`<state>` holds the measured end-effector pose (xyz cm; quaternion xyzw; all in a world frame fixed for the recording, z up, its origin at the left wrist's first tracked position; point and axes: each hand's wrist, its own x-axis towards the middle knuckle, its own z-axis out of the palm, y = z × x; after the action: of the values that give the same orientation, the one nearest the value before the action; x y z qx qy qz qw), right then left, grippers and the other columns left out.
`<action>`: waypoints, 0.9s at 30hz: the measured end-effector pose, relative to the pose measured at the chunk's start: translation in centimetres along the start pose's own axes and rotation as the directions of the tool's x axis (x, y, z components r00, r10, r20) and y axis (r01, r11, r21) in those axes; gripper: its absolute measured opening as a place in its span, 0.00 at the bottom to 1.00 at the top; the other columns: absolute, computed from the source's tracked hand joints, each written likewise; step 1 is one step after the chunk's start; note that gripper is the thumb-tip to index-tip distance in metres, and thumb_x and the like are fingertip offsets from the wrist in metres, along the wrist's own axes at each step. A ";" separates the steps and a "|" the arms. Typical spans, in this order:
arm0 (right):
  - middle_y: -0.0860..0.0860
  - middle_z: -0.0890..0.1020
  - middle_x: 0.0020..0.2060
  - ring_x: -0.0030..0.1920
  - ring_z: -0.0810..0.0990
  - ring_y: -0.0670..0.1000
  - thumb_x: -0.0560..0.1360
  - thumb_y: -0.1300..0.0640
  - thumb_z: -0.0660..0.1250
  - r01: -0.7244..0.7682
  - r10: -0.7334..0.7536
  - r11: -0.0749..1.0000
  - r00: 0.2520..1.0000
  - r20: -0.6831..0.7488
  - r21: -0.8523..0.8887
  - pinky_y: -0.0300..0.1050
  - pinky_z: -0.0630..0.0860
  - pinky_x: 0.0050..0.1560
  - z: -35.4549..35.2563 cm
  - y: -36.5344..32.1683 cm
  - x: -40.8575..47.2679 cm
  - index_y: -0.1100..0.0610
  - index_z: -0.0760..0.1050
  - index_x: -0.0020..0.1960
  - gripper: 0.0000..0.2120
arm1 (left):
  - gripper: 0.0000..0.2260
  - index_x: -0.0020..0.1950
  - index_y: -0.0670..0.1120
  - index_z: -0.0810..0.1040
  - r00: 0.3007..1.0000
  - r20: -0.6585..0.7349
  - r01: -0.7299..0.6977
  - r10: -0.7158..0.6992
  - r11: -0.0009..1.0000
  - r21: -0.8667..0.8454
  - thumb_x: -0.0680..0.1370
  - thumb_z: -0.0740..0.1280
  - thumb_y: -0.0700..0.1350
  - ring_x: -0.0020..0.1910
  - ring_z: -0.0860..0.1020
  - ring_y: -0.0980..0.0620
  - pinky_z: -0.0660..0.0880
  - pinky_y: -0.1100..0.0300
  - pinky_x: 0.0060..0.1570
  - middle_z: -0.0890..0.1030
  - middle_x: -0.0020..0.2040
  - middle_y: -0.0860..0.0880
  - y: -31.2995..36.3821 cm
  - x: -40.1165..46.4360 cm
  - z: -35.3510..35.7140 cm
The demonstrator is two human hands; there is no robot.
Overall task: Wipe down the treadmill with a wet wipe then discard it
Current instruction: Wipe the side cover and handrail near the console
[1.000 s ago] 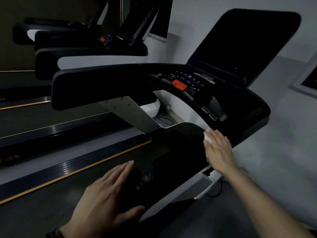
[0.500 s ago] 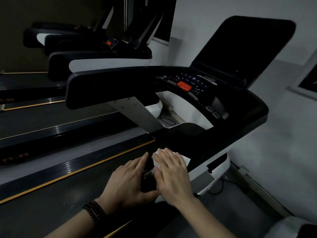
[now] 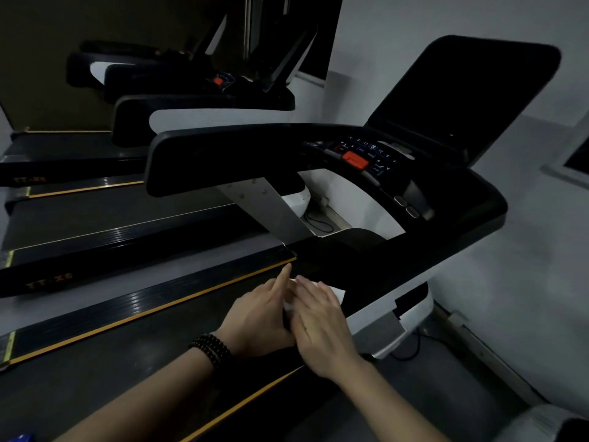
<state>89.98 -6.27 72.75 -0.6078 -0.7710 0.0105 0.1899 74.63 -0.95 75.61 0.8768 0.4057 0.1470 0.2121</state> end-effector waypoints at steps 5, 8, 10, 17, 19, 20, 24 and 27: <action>0.43 0.63 0.77 0.78 0.51 0.41 0.84 0.49 0.44 0.014 -0.013 1.000 1.000 0.015 -0.010 0.46 0.46 0.77 -0.6 0.9 0.0 0.49 0.61 0.78 0.25 | 0.57 0.79 0.51 0.42 0.998 0.000 0.056 -0.056 0.997 -0.058 0.62 0.72 0.67 0.66 0.72 0.51 0.73 0.51 0.62 0.71 0.71 0.51 -0.7 -0.7 -0.3; 0.45 0.64 0.77 0.78 0.52 0.42 0.82 0.46 0.40 -0.115 0.113 0.993 0.992 -0.047 -0.040 0.47 0.45 0.77 -0.3 1.2 0.3 0.51 0.62 0.78 0.28 | 0.56 0.79 0.52 0.42 0.998 -0.013 0.056 -0.057 0.997 -0.049 0.63 0.72 0.65 0.61 0.75 0.50 0.75 0.53 0.58 0.73 0.68 0.50 -0.8 -1.1 -0.6; 0.45 0.65 0.76 0.78 0.54 0.43 0.82 0.46 0.40 -0.174 0.169 0.984 0.981 -0.092 -0.048 0.48 0.46 0.77 0.3 0.5 0.3 0.51 0.64 0.77 0.28 | 0.55 0.79 0.52 0.42 0.997 -0.012 0.069 -0.070 0.996 -0.057 0.65 0.74 0.60 0.61 0.74 0.50 0.75 0.55 0.58 0.73 0.68 0.49 -1.2 -1.5 -0.8; 0.43 0.70 0.73 0.72 0.52 0.29 0.80 0.47 0.40 -0.255 0.283 0.953 0.943 -0.178 0.166 0.36 0.41 0.74 0.7 -0.1 0.9 0.52 0.70 0.73 0.30 | 0.54 0.79 0.51 0.42 0.996 -0.013 0.083 -0.085 0.993 -0.081 0.66 0.75 0.59 0.64 0.73 0.51 0.73 0.56 0.60 0.70 0.71 0.50 -1.6 -2.7 -0.6; 0.40 0.69 0.70 0.67 0.49 0.21 0.80 0.49 0.43 -0.283 0.348 0.909 0.919 -0.184 0.305 0.34 0.42 0.73 0.5 -0.7 0.8 0.54 0.71 0.72 0.28 | 0.54 0.79 0.51 0.42 0.997 -0.023 0.073 -0.076 0.993 -0.091 0.66 0.75 0.60 0.64 0.73 0.51 0.72 0.57 0.60 0.69 0.72 0.51 -1.8 -2.8 -0.3; 0.41 0.69 0.70 0.67 0.49 0.21 0.81 0.50 0.44 -0.274 0.345 0.907 0.919 -0.191 0.321 0.36 0.42 0.74 0.6 -1.3 0.7 0.55 0.71 0.72 0.27 | 0.53 0.79 0.51 0.42 0.997 -0.026 0.066 -0.069 0.993 -0.095 0.66 0.75 0.60 0.65 0.72 0.51 0.72 0.58 0.61 0.69 0.73 0.50 -1.9 -2.9 -0.2; 0.43 0.67 0.75 0.77 0.52 0.40 0.83 0.48 0.44 -0.137 0.153 0.986 0.968 -0.200 0.093 0.51 0.46 0.77 2.8 -3.8 -0.8 0.49 0.67 0.75 0.25 | 0.52 0.80 0.51 0.43 0.998 -0.054 0.011 -0.017 0.993 -0.118 0.68 0.74 0.59 0.65 0.72 0.52 0.70 0.64 0.58 0.61 0.77 0.50 -2.3 -3.2 0.0; 0.42 0.66 0.75 0.78 0.53 0.43 0.84 0.50 0.47 -0.096 0.117 0.990 0.970 -0.214 0.105 0.56 0.48 0.77 3.8 -5.1 -1.3 0.47 0.64 0.76 0.22 | 0.48 0.79 0.55 0.43 0.998 -0.048 -0.039 0.034 0.993 -0.110 0.71 0.74 0.52 0.60 0.75 0.53 0.71 0.68 0.53 0.54 0.78 0.52 -2.6 -3.5 0.1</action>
<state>84.29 -7.99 70.17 -0.6360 -0.7102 -0.0104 0.3016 70.79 -2.18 73.91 0.8674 0.3856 0.1933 0.2481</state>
